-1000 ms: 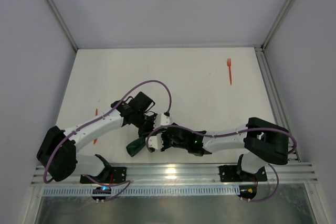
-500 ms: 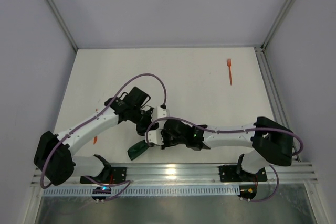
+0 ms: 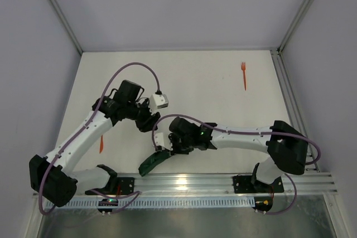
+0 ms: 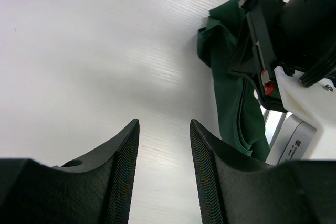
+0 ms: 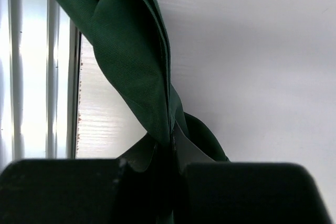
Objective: Fold the napkin into a case and place the utensils inside
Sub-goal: Turn over the smaller rectangle-folded napkin at the center of the board.
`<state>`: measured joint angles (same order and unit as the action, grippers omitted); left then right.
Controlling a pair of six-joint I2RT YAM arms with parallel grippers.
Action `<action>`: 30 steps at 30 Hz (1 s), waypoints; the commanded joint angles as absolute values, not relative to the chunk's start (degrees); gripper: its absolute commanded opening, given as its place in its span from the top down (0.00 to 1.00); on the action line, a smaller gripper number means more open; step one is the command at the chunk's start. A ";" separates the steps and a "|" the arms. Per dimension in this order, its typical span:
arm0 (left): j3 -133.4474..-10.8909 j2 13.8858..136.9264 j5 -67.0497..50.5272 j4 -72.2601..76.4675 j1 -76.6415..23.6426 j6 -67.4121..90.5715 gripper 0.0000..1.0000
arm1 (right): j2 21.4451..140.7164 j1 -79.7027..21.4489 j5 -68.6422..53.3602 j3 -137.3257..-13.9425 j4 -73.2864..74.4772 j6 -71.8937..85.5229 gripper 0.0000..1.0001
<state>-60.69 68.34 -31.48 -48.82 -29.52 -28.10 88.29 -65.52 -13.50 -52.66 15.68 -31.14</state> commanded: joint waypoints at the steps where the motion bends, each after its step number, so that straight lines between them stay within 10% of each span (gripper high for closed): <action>1: -63.28 67.85 -27.07 -50.27 -27.87 -23.82 0.54 | 89.65 -64.16 -18.54 -57.30 22.83 -27.43 0.96; 26: -65.31 87.71 -39.82 -50.28 -9.58 -31.55 0.51 | 123.13 -39.11 -55.54 -77.60 20.65 -6.94 0.96; 30: -62.76 90.96 -34.47 -46.33 -9.58 -33.13 0.49 | 124.80 -38.23 -55.81 -79.27 21.70 -9.31 0.72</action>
<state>-64.49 88.55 -36.88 -50.33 -9.96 -30.48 123.66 -38.46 -56.40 -77.14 22.94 -7.81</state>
